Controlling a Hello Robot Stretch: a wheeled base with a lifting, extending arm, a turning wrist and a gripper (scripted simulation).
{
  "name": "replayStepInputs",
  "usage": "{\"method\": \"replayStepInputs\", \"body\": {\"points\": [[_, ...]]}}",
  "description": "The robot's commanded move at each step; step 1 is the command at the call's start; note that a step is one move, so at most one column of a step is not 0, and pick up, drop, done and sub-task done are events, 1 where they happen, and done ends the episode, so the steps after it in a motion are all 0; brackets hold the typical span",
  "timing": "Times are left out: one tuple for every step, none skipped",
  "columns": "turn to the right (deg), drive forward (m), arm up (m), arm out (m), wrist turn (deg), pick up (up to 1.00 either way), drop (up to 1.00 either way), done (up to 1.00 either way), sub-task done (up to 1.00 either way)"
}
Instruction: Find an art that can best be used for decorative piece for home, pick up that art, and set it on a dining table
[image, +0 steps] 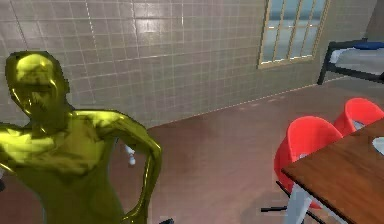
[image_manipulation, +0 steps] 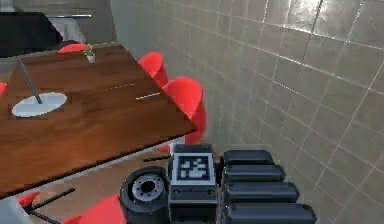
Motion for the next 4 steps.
{"method": "replayStepInputs", "body": {"points": [[-18.0, 0.0, 0.0, 0.0, 0.0, 0.0, 0.0, 0.0, 0.0], [0.0, 0.15, 0.0, 0.0, 0.0, 0.0, 0.0, 0.0, 0.0], [33.0, 0.0, 0.0, 0.0, 0.0, 0.0, 0.0, 0.0, 0.0], [0.0, 1.0, 0.0, 0.0, 0.0, 0.0, 0.0, 0.0, 0.0]]}}
